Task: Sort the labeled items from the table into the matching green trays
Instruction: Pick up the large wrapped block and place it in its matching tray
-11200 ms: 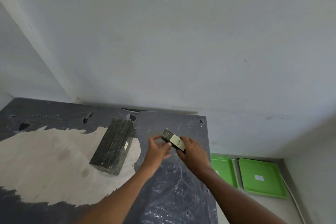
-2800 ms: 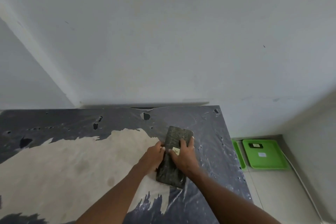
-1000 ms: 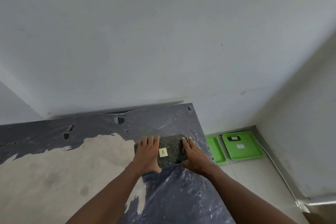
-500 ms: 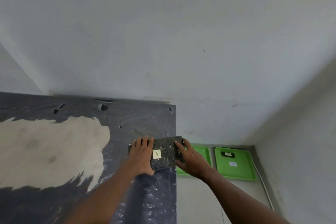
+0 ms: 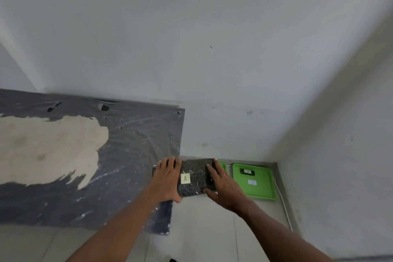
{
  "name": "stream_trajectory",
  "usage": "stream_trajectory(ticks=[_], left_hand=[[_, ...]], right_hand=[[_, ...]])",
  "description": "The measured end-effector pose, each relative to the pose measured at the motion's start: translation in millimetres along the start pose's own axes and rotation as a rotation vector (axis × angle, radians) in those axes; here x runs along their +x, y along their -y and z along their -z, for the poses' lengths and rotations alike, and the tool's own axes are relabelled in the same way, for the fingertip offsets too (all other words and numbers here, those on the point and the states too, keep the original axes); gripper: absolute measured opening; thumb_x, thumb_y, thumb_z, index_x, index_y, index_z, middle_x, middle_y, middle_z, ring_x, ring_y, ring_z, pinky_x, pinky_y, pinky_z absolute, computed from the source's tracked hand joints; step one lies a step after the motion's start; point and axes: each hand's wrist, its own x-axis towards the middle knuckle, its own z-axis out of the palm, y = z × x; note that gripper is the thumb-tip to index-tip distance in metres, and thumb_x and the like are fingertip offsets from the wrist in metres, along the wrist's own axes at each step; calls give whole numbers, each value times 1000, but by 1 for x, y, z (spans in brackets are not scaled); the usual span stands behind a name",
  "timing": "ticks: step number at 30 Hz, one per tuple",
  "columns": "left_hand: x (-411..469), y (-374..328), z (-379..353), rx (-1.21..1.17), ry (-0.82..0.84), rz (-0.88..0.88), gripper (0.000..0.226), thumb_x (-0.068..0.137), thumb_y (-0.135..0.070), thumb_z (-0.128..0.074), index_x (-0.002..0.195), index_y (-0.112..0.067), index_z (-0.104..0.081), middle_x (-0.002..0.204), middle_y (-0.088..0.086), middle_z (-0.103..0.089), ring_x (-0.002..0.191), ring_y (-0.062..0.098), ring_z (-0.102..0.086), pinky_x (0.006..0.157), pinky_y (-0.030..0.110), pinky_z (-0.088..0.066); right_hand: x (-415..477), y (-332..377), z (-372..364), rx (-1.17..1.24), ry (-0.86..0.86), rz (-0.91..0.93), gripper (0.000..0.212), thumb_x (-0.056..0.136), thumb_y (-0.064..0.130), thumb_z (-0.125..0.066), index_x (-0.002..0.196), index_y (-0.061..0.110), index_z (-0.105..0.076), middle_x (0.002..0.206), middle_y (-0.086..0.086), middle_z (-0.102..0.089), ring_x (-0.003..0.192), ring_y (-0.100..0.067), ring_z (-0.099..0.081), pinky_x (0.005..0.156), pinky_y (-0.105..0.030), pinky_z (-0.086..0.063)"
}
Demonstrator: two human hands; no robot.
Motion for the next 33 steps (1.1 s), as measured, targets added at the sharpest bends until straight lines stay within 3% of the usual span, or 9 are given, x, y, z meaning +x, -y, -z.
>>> stream_trajectory(ticks=[3,9,15,20,27,33], left_hand=[[-9,-32,-8,-3,1,-2,121,44,-64,-76,143,-11,-30,130,8,-40,119,27,-40,109,43,-36],[7,-92,-22,7,68,-14,121,46,-64,-76,143,-11,-26,128,8,-36,116,26,-36,109,42,-36],[61,-148,-51,-18,154,-8,124,46,-63,-76,145,-11,-22,129,7,-35,117,25,-36,111,44,-34],[105,-184,-100,-10,189,-3,123,48,-61,-78,146,-12,-23,134,7,-35,121,25,-37,115,45,-31],[157,-180,-190,-30,264,46,126,54,-61,-79,151,-10,-18,141,4,-37,126,23,-35,121,46,-22],[222,-139,-306,-68,230,81,121,56,-58,-79,151,-13,-19,141,2,-38,127,22,-36,122,51,-20]], right_hand=[[-28,-19,0,5,-13,-28,81,90,49,-54,153,18,-14,165,-11,-2,143,-31,-32,109,-44,-44],[-63,-78,3,49,-75,-183,60,96,36,-49,148,19,-26,158,-13,-29,141,-29,-37,106,-42,-45],[-77,-170,-6,116,-23,-290,58,99,36,-46,149,17,-25,158,-12,-29,146,-25,-29,113,-41,-38],[-64,-230,-25,166,-23,-310,50,100,33,-44,146,20,-29,152,-7,-38,137,-20,-40,106,-37,-43],[-20,-290,-87,228,8,-329,50,101,33,-44,146,18,-30,151,-6,-40,135,-19,-43,106,-37,-43],[50,-344,-194,260,-38,-297,43,99,29,-47,140,19,-37,141,-2,-50,123,-16,-50,97,-32,-48]])
